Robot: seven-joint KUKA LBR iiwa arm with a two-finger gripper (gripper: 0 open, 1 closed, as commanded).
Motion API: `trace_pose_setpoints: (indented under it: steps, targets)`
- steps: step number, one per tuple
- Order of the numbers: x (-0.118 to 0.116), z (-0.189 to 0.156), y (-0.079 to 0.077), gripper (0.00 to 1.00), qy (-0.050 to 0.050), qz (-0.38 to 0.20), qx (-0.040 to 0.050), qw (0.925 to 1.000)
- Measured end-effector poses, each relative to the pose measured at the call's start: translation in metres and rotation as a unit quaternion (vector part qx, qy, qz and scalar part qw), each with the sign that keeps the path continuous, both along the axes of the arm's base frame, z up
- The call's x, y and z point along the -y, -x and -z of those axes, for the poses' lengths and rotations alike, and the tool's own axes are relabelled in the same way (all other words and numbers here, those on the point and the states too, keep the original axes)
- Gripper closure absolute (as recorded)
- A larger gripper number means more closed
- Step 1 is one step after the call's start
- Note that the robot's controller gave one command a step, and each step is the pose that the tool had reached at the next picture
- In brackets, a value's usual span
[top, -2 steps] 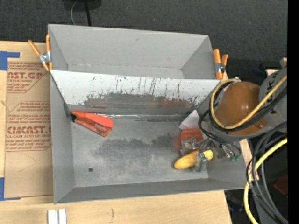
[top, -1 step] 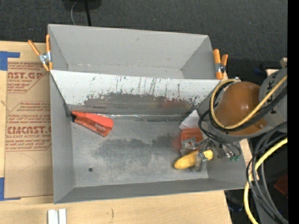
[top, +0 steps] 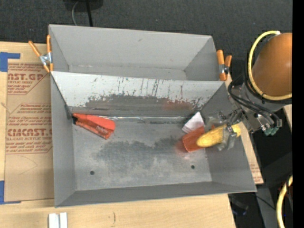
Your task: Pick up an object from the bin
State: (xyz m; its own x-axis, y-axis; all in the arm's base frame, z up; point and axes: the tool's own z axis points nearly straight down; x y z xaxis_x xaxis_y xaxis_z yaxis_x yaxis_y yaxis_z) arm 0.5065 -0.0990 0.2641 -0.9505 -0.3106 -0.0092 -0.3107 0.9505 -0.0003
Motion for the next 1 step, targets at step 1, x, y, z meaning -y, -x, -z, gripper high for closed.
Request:
trace_pose_setpoints:
  steps: [1]
  targets:
    - [0.0002,0.0023,-0.0001,1.0,0.0,0.0,-0.001,1.0]
